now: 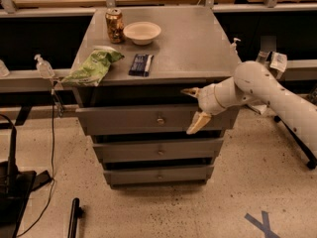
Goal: Open top drawer
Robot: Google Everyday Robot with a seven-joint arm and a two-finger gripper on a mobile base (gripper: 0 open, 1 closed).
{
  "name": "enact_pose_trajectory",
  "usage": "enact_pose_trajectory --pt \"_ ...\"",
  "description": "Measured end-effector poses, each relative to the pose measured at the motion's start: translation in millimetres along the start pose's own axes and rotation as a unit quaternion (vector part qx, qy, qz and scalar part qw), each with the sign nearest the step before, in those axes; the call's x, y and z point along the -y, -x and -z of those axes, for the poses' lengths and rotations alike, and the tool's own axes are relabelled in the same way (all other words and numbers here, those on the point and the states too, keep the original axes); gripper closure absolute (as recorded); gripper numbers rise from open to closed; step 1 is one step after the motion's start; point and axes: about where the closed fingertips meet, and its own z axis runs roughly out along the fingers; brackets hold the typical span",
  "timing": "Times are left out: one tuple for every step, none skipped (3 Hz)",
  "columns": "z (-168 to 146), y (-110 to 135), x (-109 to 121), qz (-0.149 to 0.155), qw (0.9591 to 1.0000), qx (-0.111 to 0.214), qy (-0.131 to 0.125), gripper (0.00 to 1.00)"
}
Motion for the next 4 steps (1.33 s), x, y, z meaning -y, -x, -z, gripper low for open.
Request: enact_pose_trajectory --pt "-14.6 -8.9 2.8 -0.018 0.9997 -0.009 0.014 0.15" --pt "-23.6 -13.6 -9.1 -0.027 0.9988 -0.022 0.035 0.15" --pt "-23.6 -10.9 -27.2 -0.024 0.9975 -0.037 0.056 0.16" --pt "-17.3 -3.8 -46.1 -0.016 0.9959 -0.046 0.076 0.15"
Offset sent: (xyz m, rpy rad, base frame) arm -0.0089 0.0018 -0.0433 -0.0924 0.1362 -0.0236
